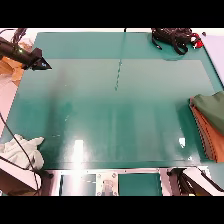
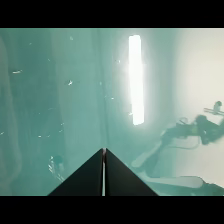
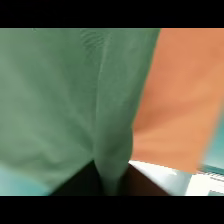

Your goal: Fold the shirts.

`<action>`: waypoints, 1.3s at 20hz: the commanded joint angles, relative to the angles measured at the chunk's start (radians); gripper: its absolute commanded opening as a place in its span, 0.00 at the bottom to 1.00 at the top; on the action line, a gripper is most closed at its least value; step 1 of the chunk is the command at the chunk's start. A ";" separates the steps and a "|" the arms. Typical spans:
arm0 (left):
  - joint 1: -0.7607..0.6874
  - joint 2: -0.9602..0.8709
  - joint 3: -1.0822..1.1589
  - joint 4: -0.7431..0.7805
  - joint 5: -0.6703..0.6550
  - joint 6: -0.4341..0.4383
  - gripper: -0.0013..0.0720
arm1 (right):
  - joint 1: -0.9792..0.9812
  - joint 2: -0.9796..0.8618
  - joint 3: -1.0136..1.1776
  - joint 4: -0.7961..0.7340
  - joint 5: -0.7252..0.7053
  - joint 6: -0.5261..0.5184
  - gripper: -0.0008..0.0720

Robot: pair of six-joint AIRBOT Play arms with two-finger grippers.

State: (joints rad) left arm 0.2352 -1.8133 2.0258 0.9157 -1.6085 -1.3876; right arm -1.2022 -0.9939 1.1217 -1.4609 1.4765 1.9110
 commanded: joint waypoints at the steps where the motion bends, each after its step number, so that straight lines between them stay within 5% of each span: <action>1: 0.000 0.000 0.000 -0.003 0.000 0.001 0.05 | -0.049 0.001 -0.142 -0.088 -0.008 -0.008 0.86; 6: 0.000 0.009 0.000 -0.058 0.003 0.003 0.05 | -0.006 -0.010 -0.030 0.097 -0.042 -0.013 0.81; 8: -0.005 0.039 0.000 -0.081 0.024 0.009 0.05 | 0.086 -0.010 0.017 0.285 -0.140 -0.092 0.06; 13: -0.068 0.156 -0.093 0.024 0.008 0.007 0.05 | 0.493 -0.043 0.024 0.385 -0.280 -0.199 0.04; 19: -0.250 0.426 -0.610 0.118 0.143 -0.017 0.05 | 1.019 -0.105 -0.110 0.368 -0.437 -0.264 0.04; 26: -0.355 0.536 -0.861 0.119 0.252 -0.093 0.05 | 1.241 -0.231 -0.124 0.369 -0.462 -0.319 0.04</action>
State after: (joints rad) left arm -0.0887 -1.3083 1.2354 1.0283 -1.4006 -1.4467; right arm -0.0395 -1.1885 1.0046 -1.0954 1.0279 1.6207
